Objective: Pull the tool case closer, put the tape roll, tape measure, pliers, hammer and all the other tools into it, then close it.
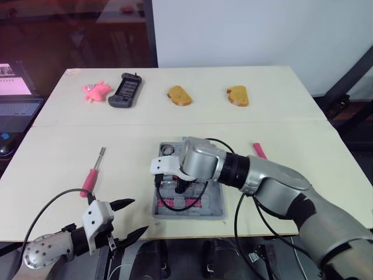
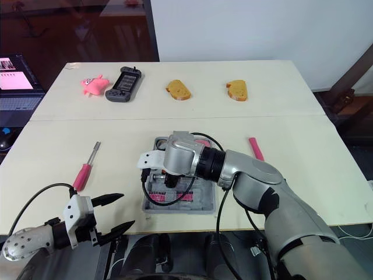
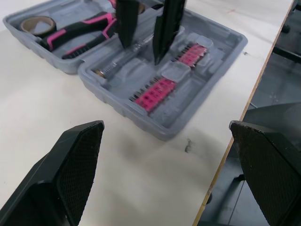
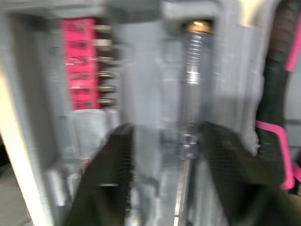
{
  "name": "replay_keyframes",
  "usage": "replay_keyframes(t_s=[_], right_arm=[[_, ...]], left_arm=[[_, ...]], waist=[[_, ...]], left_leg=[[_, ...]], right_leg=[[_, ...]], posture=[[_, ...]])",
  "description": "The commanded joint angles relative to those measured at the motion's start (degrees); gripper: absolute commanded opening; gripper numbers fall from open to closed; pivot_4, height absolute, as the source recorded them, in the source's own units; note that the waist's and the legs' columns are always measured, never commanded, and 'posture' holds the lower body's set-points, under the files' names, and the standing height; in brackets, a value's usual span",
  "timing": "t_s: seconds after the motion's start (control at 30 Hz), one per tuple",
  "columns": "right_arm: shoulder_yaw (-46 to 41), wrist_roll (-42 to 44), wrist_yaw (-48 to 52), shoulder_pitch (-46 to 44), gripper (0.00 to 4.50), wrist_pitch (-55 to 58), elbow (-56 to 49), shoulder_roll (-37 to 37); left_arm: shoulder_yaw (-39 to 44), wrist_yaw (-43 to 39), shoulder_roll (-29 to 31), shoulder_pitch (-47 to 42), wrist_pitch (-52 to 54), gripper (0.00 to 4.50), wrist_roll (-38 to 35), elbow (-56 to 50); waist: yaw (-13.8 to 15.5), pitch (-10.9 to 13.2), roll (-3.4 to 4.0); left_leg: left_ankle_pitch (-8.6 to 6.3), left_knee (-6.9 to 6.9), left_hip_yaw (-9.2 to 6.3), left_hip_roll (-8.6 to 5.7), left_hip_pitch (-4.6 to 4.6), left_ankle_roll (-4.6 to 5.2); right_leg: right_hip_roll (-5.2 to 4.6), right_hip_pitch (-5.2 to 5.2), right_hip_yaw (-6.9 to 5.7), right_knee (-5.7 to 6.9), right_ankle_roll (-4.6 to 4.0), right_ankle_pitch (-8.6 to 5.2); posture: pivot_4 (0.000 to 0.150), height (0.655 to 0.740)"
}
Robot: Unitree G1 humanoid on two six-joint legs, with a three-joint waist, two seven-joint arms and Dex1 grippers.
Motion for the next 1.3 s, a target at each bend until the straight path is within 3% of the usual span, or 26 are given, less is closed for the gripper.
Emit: replay_keyframes(t_s=[0.03,0.2,0.33,0.43,0.57,0.67,0.77,1.3], right_arm=[[-2.9,0.9,1.1,-2.7,2.37,2.2,-4.9,-1.8],[-5.9,3.0,2.0,-2.3,2.37,3.3,-13.2,-6.4],[-15.4,4.6,-0.3,2.8,2.37,-1.7,-18.6,-8.7],[-22.9,3.4,-3.0,11.6,2.37,-16.8,-22.8,-10.7],[-24.6,3.1,0.4,18.8,2.37,-26.6,-24.1,-14.3],[-23.9,1.3,2.1,23.8,1.56,-34.4,-24.5,-17.2],[-25.3,0.2,1.6,26.2,0.05,-38.7,-23.7,-16.5],[-27.9,-7.7,-5.4,35.2,0.01,-47.2,-10.8,-11.8]], left_arm=[[0.1,-0.4,0.5,0.0,-0.7,4.50,-0.7,-0.4],[0.2,-0.4,0.7,-0.1,-0.4,4.50,-0.9,-0.6],[0.8,-0.7,1.0,-0.6,-0.1,4.50,-1.5,-0.4],[1.3,-1.0,1.4,-1.4,0.3,4.50,-2.3,0.0],[1.7,-1.5,2.3,-2.8,0.8,4.50,-3.2,0.5],[1.8,-2.3,3.3,-3.9,0.9,4.50,-3.7,1.3],[2.0,-2.9,3.8,-4.4,0.9,4.50,-4.0,1.9],[4.4,-4.7,6.4,-6.5,2.1,4.50,-6.0,2.2]], waist=[[0.0,0.0,0.00],[0.0,0.0,0.00],[0.1,0.0,-0.01],[0.3,0.0,-0.06],[0.1,0.0,-0.06],[0.3,0.0,-0.07],[-0.1,0.0,-0.06],[0.1,0.0,-0.07]], left_leg=[[0.00,0.00,0.00,0.00,0.00,0.00],[-0.02,-0.01,-0.01,0.01,0.00,0.02],[-0.02,-0.02,-0.02,0.00,0.00,0.02],[-0.02,-0.01,-0.04,0.00,0.01,0.02],[-0.01,-0.01,0.00,-0.07,0.01,0.03],[0.00,-0.01,-0.02,-0.08,0.04,0.03],[0.01,-0.01,0.01,-0.07,0.04,0.02],[0.04,-0.03,-0.01,-0.06,0.13,-0.04]], right_leg=[[-0.01,0.00,0.00,0.00,0.00,0.00],[-0.03,-0.02,0.00,-0.03,0.00,0.00],[-0.03,0.01,-0.01,-0.04,0.00,0.00],[-0.03,0.05,-0.04,-0.07,0.00,0.00],[-0.01,0.18,-0.05,-0.06,0.02,0.01],[0.03,0.25,-0.05,-0.07,0.02,0.00],[0.04,0.33,-0.05,-0.05,0.02,0.00],[0.07,0.42,-0.05,-0.05,0.01,-0.01]], posture=[[0.150,0.7188],[0.150,0.7188],[0.150,0.7188],[0.150,0.7188],[0.150,0.7188],[0.150,0.7188],[0.150,0.7188],[0.150,0.7188]])
